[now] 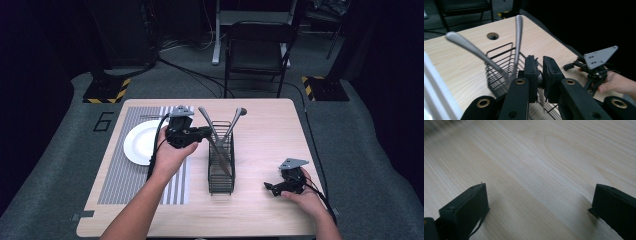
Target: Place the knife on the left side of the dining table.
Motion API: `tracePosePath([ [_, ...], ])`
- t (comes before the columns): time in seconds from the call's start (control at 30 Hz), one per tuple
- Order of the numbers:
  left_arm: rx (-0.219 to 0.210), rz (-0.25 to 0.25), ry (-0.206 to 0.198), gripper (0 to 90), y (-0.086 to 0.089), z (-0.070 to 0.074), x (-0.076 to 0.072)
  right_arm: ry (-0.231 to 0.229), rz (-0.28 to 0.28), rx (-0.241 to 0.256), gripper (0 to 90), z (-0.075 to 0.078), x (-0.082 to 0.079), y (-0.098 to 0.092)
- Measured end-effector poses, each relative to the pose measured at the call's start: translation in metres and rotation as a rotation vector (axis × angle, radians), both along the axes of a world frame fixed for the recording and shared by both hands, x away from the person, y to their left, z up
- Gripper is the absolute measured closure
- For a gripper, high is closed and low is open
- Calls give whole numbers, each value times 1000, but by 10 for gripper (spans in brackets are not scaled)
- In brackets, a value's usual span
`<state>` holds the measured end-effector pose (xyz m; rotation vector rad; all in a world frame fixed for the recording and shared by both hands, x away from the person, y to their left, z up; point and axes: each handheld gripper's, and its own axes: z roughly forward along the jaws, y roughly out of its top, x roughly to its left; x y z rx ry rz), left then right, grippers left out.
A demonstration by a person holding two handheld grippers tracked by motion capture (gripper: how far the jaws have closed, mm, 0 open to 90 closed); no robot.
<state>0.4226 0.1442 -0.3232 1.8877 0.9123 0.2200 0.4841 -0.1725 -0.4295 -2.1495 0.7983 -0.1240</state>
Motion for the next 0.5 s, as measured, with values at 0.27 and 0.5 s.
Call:
tracePosePath([
  [0.27,8,-47,-6,837,-13,9,-5,0,0,0,0,0,0,0],
  [0.5,29,-43,-25,839,-14,17,-8,0,0,0,0,0,0,0],
])
